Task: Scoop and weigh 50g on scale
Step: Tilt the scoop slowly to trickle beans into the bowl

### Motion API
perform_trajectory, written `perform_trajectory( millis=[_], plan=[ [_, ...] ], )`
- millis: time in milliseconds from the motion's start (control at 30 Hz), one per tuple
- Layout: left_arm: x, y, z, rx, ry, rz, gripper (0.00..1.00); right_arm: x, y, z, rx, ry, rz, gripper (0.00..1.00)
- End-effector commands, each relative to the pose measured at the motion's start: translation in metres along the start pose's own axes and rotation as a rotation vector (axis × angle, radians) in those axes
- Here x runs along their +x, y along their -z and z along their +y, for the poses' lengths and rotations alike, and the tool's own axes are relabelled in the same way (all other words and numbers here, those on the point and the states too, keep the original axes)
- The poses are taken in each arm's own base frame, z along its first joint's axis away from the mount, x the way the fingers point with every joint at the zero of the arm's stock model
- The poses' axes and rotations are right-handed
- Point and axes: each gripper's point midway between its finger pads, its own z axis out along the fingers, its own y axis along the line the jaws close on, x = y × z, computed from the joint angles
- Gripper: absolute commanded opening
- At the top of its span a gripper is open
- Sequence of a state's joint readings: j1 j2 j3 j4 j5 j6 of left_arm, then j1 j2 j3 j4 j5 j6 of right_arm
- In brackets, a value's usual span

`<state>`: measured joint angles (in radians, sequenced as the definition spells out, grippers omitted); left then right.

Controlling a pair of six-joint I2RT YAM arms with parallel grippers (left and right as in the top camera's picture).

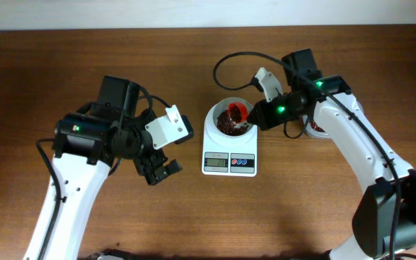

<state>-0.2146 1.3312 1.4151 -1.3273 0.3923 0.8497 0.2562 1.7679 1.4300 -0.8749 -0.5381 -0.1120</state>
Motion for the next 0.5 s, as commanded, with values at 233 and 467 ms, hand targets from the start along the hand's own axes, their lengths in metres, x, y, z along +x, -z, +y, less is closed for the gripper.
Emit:
perform_trajectory(
  millis=[233,467],
  plan=[
    [0.0013,0.0016,-0.0019,-0.002,-0.014,-0.005,0.99,-0.012,0.0131,0.0052,0.027,0.056,-0.045,0.04],
    [0.0012,0.0017,-0.002,-0.002,-0.014,-0.006,0.99,-0.0136,0.0131,0.0096,0.001,0.039,-0.053,0.04]
  ],
)
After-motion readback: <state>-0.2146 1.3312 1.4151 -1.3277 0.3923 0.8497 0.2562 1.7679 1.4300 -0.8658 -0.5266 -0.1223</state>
